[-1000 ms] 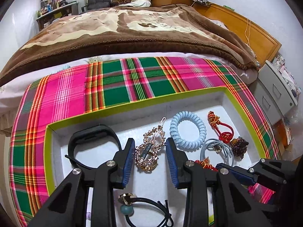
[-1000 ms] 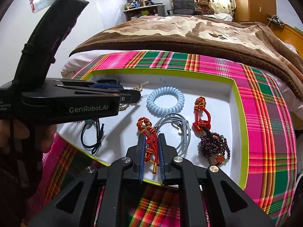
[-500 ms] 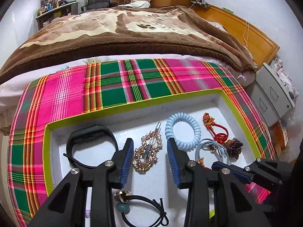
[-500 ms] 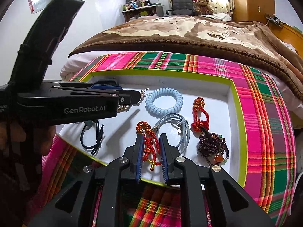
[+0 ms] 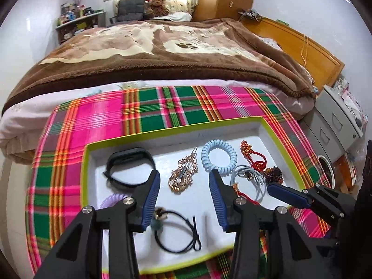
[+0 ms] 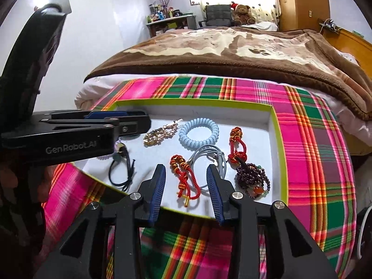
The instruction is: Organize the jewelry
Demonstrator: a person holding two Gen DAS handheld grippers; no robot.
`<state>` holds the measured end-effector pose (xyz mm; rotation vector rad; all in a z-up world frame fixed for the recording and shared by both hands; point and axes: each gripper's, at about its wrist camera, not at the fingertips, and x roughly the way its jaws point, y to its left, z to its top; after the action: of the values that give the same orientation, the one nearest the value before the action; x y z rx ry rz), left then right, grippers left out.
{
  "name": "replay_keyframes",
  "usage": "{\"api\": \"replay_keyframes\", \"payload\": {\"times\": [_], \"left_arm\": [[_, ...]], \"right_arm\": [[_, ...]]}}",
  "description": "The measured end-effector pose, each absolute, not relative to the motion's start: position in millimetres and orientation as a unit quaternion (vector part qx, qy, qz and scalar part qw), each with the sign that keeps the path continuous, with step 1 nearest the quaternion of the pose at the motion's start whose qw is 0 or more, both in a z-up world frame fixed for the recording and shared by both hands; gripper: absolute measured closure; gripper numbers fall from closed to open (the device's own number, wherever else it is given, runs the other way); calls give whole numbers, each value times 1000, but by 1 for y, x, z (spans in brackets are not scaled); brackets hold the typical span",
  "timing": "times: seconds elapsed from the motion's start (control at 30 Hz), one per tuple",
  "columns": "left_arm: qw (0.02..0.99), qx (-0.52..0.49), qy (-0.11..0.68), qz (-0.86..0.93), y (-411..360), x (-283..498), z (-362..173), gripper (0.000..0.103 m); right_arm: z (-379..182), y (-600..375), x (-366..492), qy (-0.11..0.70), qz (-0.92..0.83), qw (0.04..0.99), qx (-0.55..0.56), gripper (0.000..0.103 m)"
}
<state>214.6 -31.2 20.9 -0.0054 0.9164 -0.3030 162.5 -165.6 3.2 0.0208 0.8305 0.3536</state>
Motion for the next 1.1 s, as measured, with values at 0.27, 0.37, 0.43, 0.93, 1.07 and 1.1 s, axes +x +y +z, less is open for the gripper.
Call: {"api": "replay_keyframes", "payload": {"times": [0.27, 0.37, 0.43, 0.93, 1.07, 1.1], "left_arm": [[908, -13, 412, -73, -12, 175, 33, 55], [913, -8, 405, -51, -9, 162, 32, 55], [915, -7, 403, -34, -8, 155, 30, 55], [915, -26, 401, -17, -13, 119, 23, 55], [914, -30, 404, -18, -13, 115, 23, 55], [913, -32, 405, -20, -13, 114, 23, 55]], "right_arm": [[18, -173, 142, 383, 144, 912, 24, 65], [22, -175, 134, 375, 134, 917, 24, 65], [24, -175, 131, 371, 128, 919, 25, 65], [31, -171, 109, 354, 113, 928, 26, 65], [31, -170, 107, 354, 115, 928, 26, 65], [31, -170, 106, 354, 114, 928, 26, 65]]}}
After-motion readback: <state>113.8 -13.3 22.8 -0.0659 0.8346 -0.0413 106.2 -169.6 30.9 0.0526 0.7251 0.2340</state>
